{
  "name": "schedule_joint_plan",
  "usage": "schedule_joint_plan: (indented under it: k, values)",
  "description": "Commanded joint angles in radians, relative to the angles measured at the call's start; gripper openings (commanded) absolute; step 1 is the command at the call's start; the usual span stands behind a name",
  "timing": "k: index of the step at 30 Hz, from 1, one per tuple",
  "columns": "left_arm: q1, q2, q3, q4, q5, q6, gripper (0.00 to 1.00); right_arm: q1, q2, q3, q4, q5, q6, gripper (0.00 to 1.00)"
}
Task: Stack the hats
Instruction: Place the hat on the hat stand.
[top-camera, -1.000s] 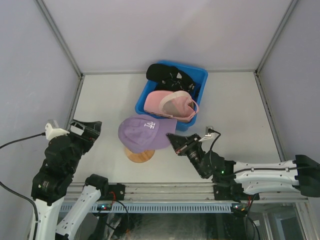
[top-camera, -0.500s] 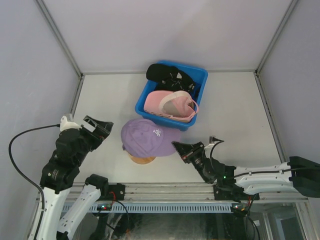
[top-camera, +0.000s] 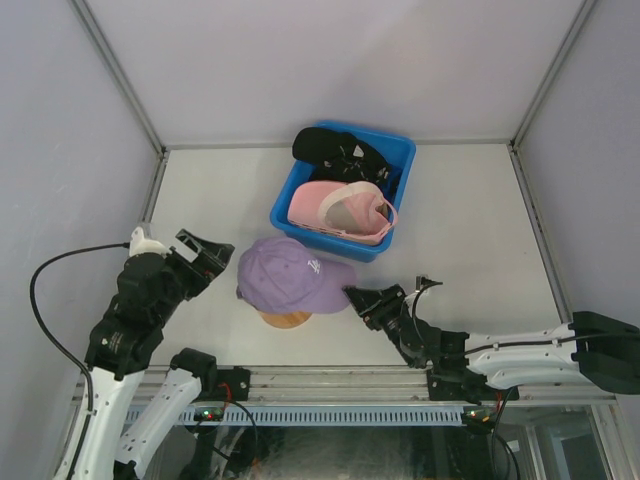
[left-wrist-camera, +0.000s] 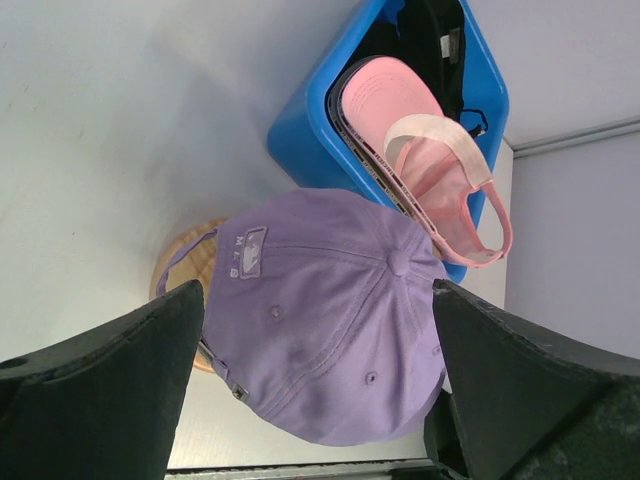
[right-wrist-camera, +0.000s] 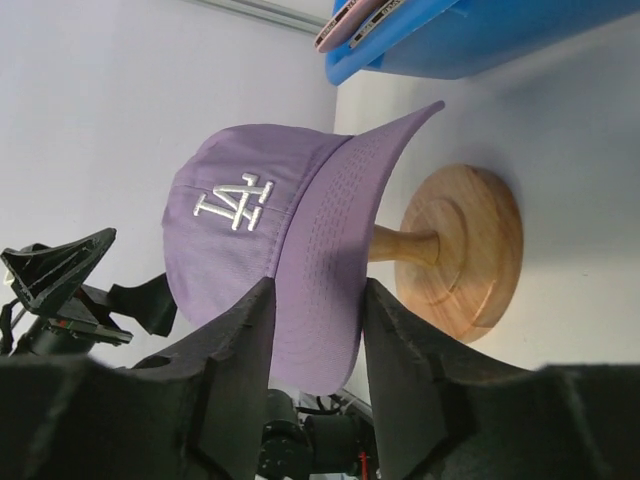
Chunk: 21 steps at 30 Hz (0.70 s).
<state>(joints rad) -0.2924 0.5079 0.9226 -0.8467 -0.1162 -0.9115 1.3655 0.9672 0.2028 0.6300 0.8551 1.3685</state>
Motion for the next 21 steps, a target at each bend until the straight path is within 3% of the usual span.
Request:
schedule_joint_plan:
  k: [1, 21]
  values:
    - [0.004, -0.001, -0.031, 0.04, 0.033, 0.031, 0.99, 0.0, -0.037, 0.001, -0.048, 0.022, 0.011, 0.42]
    - [0.005, 0.026, -0.054, 0.087, 0.109, 0.045, 1.0, 0.033, -0.247, 0.063, -0.466, 0.081, -0.024, 0.53]
